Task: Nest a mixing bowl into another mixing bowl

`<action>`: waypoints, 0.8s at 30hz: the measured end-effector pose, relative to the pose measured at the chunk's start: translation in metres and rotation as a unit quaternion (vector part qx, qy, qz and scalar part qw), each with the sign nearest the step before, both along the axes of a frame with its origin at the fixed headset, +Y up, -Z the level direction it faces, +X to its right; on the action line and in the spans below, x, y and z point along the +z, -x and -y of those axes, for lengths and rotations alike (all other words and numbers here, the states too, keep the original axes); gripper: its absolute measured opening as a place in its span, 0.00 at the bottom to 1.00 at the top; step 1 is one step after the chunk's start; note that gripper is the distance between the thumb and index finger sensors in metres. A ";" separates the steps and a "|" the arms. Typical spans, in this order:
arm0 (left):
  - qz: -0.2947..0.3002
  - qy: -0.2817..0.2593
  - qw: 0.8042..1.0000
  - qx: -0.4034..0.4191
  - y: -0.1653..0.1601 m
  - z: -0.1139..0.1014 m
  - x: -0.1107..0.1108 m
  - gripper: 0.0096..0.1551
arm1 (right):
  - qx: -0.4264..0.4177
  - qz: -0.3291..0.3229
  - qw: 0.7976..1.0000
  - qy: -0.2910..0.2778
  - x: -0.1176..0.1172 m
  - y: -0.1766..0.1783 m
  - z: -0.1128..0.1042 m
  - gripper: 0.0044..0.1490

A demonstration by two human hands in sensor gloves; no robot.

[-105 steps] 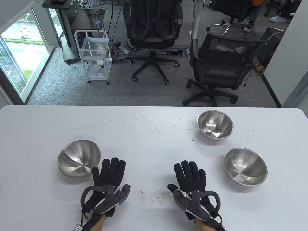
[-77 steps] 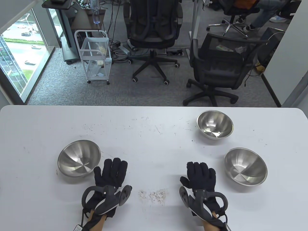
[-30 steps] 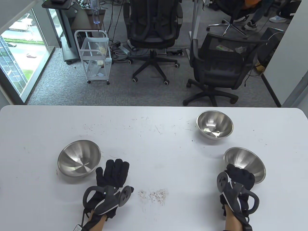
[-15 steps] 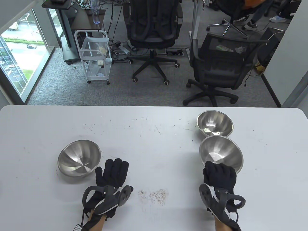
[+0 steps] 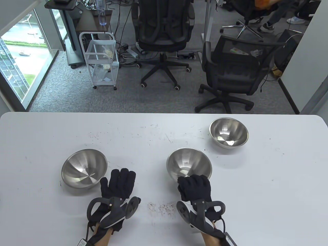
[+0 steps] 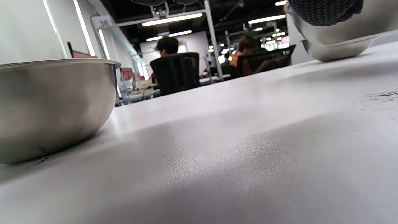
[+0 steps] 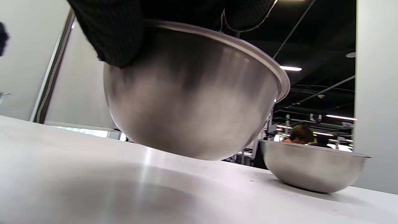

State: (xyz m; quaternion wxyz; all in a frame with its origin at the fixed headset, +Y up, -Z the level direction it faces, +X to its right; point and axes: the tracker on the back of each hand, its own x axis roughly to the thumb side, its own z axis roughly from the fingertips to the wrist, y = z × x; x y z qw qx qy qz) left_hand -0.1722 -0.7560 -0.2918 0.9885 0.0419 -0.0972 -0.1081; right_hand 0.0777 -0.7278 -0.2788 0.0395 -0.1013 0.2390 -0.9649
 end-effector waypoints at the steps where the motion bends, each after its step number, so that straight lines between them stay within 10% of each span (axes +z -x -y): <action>1: -0.001 0.000 1.000 0.000 0.000 0.000 0.000 0.62 | 0.009 -0.010 1.000 -0.002 0.001 0.006 0.002 0.18; 24: -0.010 0.003 1.000 -0.007 0.004 -0.002 -0.001 0.62 | 0.050 -0.114 0.992 0.012 0.012 0.044 0.028 0.18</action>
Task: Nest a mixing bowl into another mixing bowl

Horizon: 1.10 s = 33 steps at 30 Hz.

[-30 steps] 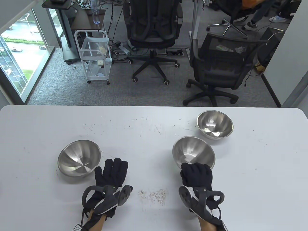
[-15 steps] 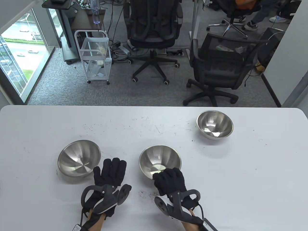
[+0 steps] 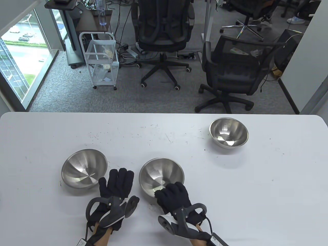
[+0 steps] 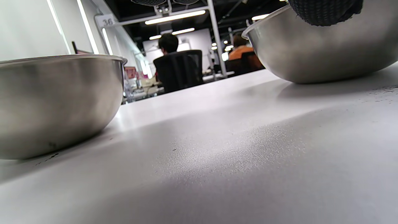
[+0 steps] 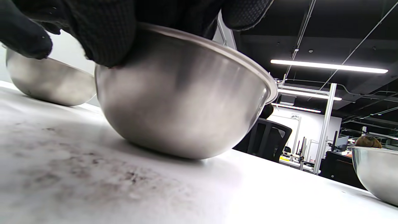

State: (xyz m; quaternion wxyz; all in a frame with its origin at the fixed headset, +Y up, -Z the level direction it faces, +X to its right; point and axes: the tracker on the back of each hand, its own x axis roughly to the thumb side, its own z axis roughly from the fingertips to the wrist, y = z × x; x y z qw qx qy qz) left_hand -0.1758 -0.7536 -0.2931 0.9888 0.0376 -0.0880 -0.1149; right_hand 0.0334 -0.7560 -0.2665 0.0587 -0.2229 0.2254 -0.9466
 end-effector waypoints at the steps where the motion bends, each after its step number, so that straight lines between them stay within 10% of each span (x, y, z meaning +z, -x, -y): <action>1: 0.000 0.000 1.000 -0.001 0.000 0.000 0.000 0.62 | -0.001 -0.001 1.000 0.001 0.000 0.000 0.000 0.18; 33: -0.045 0.008 0.999 -0.008 0.018 0.001 -0.008 0.61 | -0.007 0.013 0.996 0.082 -0.007 -0.038 -0.018 0.47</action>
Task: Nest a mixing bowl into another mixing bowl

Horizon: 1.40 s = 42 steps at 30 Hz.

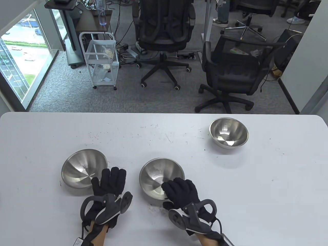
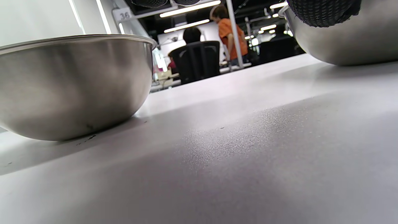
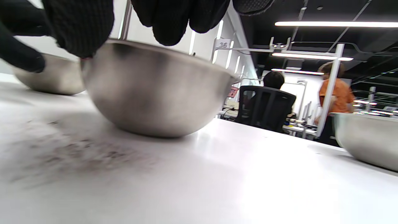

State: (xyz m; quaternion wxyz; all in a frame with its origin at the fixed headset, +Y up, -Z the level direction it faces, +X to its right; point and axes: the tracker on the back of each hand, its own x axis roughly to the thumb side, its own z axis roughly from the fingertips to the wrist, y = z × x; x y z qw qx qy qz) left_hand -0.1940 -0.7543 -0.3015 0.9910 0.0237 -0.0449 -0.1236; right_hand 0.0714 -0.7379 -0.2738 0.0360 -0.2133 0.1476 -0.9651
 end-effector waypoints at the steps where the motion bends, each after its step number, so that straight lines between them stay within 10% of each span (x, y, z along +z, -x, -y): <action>1: -0.001 0.000 1.000 -0.001 0.000 -0.001 0.001 0.61 | -0.006 0.009 1.000 -0.002 -0.002 -0.006 -0.002 0.47; 32: -0.125 -0.114 0.985 0.026 0.059 -0.020 0.002 0.43 | -0.080 0.147 0.986 0.017 -0.018 -0.102 -0.007 0.49; 42: -0.162 -0.070 0.983 0.044 0.078 -0.008 -0.006 0.34 | -0.091 0.142 0.985 0.020 -0.018 -0.104 -0.006 0.48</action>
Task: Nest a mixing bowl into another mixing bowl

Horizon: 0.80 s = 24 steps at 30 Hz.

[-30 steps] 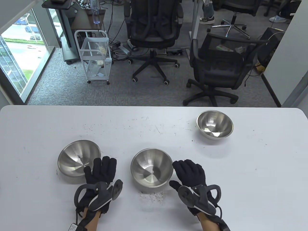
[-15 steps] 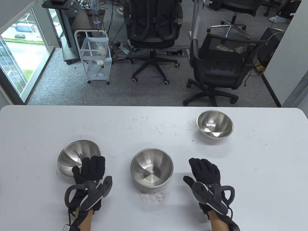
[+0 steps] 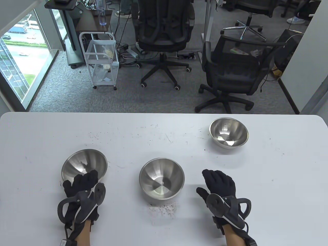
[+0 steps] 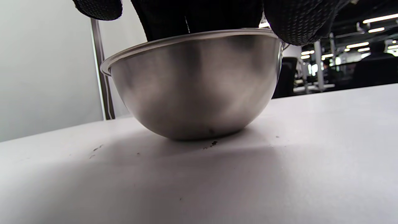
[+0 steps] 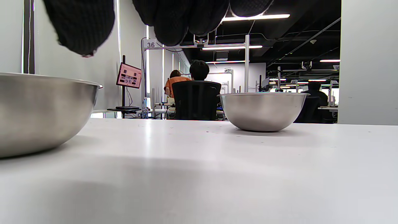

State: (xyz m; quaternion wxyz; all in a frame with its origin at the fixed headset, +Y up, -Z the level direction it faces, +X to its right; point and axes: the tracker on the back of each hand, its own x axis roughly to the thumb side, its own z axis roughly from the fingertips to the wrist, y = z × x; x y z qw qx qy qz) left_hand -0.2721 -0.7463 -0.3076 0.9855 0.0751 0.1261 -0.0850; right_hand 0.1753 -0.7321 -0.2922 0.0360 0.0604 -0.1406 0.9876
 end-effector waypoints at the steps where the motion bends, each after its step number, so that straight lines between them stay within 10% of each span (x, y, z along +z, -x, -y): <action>1: 0.000 0.003 1.000 -0.001 0.000 0.001 -0.001 0.32 | -0.001 0.000 1.000 0.000 0.000 0.000 0.000 0.48; 24: 0.000 -0.043 0.999 0.028 0.002 0.001 -0.003 0.20 | 0.001 -0.002 1.000 0.001 0.000 0.000 0.001 0.47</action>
